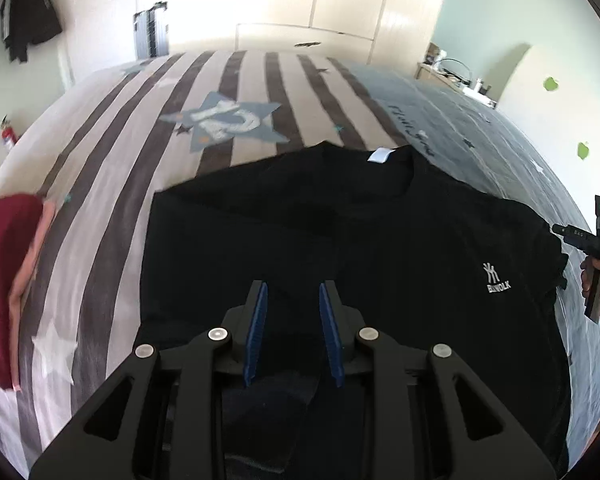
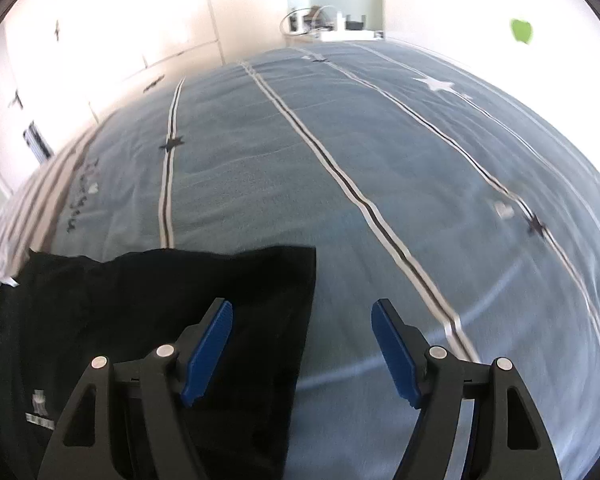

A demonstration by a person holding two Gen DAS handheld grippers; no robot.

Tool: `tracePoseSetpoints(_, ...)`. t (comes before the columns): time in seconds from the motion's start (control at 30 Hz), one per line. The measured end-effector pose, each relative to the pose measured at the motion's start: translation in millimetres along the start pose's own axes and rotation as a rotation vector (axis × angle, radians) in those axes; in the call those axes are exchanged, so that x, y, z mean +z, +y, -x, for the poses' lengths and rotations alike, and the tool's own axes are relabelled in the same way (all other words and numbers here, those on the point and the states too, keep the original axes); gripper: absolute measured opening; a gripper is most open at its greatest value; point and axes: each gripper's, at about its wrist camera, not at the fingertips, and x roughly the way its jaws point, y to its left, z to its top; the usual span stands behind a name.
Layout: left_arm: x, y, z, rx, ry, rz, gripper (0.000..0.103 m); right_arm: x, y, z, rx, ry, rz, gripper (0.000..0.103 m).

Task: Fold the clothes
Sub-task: 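Grasp the T-shirt hem with the right gripper and lift it toward the collar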

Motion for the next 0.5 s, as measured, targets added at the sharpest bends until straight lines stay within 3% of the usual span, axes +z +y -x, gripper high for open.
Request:
tracePoseSetpoints(0.17,-10.0,11.0,0.2,-0.009,0.024,0.129,0.024,-7.0,6.7,-30.5,0.028,0.085,0.024,0.066)
tracePoseSetpoints(0.23,-13.2,10.6,1.0,-0.014,0.020,0.146,0.024,-15.0,9.0,-26.5,0.044,0.062,0.036,0.058)
tracePoseSetpoints(0.37,-17.7,11.5,3.7,-0.030,0.016,0.173,0.024,-14.1,14.4,-25.9,0.076,0.075,0.071,0.033)
tracePoseSetpoints(0.4,-18.7,12.6,4.3,-0.031,0.015,0.177,0.024,-11.0,16.0,-25.0,0.081,0.084,0.076,0.016)
tracePoseSetpoints(0.43,-19.9,14.2,5.5,-0.031,0.012,0.183,0.024,-8.0,17.5,-24.1,0.086,0.094,0.080,0.008)
tracePoseSetpoints(0.5,-22.0,17.1,7.6,-0.028,0.010,0.193,0.024,-4.6,27.0,-9.2,0.085,0.074,0.100,0.005)
